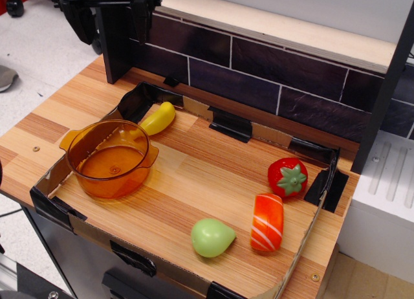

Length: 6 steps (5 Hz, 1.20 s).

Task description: Put sushi in pot

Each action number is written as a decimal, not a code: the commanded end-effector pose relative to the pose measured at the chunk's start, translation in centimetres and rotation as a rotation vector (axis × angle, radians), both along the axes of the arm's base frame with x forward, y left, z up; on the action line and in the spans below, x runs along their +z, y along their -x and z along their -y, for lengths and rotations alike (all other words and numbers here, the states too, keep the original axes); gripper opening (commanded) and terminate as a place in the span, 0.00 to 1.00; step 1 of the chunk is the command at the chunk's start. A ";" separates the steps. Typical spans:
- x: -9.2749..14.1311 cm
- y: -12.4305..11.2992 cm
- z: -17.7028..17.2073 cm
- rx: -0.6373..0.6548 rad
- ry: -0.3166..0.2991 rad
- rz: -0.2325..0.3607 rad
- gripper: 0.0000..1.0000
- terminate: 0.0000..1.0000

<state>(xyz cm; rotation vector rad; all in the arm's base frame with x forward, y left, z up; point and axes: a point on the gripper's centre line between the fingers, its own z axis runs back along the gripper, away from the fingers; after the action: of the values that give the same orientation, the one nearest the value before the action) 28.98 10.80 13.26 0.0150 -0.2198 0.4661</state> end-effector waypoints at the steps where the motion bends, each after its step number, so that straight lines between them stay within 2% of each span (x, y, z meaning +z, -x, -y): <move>1: 0.0 0.0 0.0 0.000 0.000 0.000 1.00 0.00; 2: -0.2 0.4 2.3 -0.048 0.047 0.016 1.00 0.00; 4: -1.7 2.5 8.6 -0.156 0.129 -0.003 1.00 0.00; 6: -5.0 4.9 15.2 -0.157 0.137 0.030 1.00 0.00</move>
<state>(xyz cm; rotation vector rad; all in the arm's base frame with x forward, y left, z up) 23.61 -4.74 7.10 -0.1352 -0.1772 0.3299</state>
